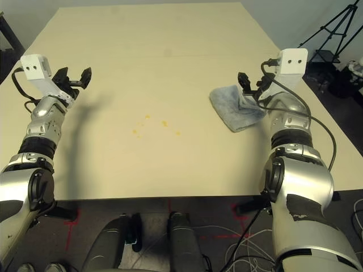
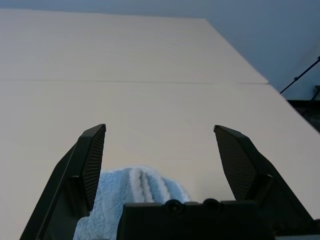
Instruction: Wipe the water off the table with a rag.
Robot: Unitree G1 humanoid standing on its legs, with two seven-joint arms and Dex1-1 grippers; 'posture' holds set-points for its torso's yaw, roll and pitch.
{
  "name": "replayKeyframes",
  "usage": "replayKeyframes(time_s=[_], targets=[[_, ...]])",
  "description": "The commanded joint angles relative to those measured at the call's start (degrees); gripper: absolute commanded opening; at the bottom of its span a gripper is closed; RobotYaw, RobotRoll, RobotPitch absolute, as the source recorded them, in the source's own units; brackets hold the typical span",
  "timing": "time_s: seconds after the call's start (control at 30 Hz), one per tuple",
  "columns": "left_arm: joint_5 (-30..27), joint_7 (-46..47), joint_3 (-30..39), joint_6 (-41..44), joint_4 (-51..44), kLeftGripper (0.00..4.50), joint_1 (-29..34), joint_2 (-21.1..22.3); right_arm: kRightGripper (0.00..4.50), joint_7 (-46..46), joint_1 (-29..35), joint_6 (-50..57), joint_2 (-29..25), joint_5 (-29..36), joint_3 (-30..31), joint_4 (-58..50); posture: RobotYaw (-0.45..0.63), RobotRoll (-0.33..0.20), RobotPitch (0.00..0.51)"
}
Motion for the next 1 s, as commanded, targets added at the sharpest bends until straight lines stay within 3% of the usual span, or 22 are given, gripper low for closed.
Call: replayKeyframes(time_s=[0.03, 0.27, 0.43, 0.57, 0.73, 0.83, 1.0], targets=[[0.50, 0.02, -0.37, 0.06, 0.90, 4.50, 0.46, -0.15, 4.47, -0.48, 0.87, -0.44, -0.40, 0.10, -1.23, 1.09, -0.09, 0.000, 0.194], [0.78, -1.95, -0.83, -0.01, 2.86, 4.50, -1.81, 0.91, 4.47, -0.75, -0.31, 3.02, -1.23, 1.76, -2.93, 0.05, -0.11, 0.000, 0.179], [-2.93, -13.93, -0.15, 5.76, 2.09, 4.50, -5.11, 2.98, 4.47, -1.19, -2.51, 16.26, -3.62, 3.74, -4.35, -2.22, -0.13, 0.000, 0.178], [-1.65, -37.55, -7.68, 15.54, -3.23, 4.50, -7.25, 8.95, 4.47, 2.34, -3.00, 37.52, -8.52, 4.81, -3.34, -7.47, -0.15, 0.000, 0.178], [1.18, -54.74, -16.29, 25.56, -9.10, 4.50, -7.65, 16.62, 4.47, 1.71, -0.61, 58.56, -11.81, 8.17, -5.67, -16.46, -0.14, 0.000, 0.183], [1.89, -61.42, -19.61, 28.64, -13.35, 4.50, -6.90, 19.49, 4.47, -1.67, 3.45, 69.00, -10.11, 11.45, -9.49, -24.96, -0.14, 0.000, 0.189], [2.65, -68.27, -23.44, 32.40, -19.43, 4.50, -4.59, 22.66, 4.47, -7.40, 10.20, 81.02, -2.32, 15.76, -15.21, -39.80, -0.15, 0.000, 0.200]])
